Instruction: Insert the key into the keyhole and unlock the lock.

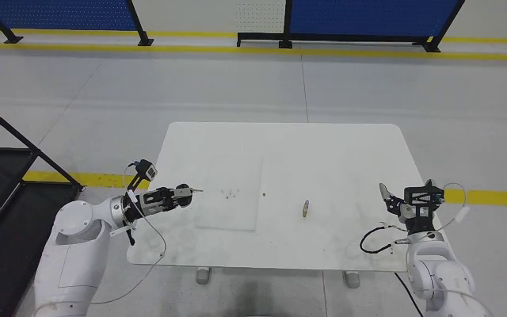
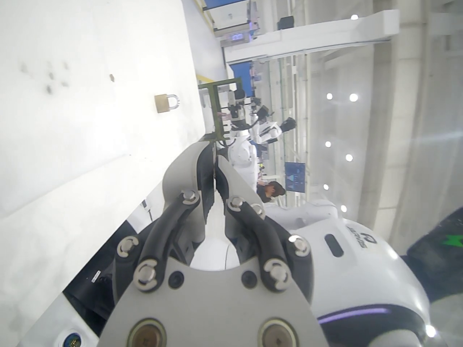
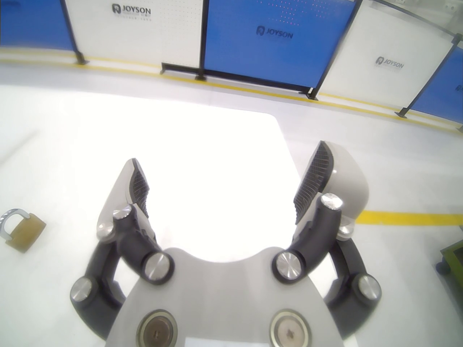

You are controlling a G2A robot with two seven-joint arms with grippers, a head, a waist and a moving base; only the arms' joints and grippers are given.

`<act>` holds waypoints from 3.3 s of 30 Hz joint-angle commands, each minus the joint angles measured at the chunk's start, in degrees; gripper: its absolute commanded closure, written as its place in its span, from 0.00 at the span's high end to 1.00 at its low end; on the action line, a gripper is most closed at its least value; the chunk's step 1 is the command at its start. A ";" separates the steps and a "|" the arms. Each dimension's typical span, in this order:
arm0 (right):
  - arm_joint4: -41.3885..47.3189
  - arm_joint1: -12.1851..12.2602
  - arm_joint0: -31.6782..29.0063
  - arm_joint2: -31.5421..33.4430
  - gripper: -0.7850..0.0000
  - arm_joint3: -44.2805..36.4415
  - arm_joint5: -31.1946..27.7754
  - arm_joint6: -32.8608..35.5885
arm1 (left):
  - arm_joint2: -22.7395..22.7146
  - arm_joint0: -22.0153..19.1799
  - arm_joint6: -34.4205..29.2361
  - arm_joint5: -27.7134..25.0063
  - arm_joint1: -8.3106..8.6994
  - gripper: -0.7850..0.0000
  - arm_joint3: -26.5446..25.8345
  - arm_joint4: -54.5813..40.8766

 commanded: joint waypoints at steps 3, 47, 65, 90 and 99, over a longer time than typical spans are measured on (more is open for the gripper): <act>0.00 0.00 0.00 0.00 1.00 0.00 0.00 0.00 | -0.03 0.10 -2.23 -1.66 0.10 0.00 1.23 -3.75; 19.20 -2.76 27.56 -20.63 1.00 1.01 3.50 63.39 | -0.03 0.10 -2.23 -1.66 0.10 0.00 1.23 -3.75; 17.16 -5.47 39.29 -32.75 1.00 14.77 11.19 70.48 | -0.03 0.10 -2.23 -1.66 0.10 0.00 1.23 -3.75; 20.56 -7.66 46.13 -39.22 1.00 16.98 15.31 84.25 | -0.03 0.10 -2.23 -1.66 0.10 0.00 1.23 -3.75; 22.16 -9.82 50.64 -43.57 1.00 25.35 17.43 86.86 | -0.03 0.10 -2.23 -1.66 0.10 0.00 1.23 -3.75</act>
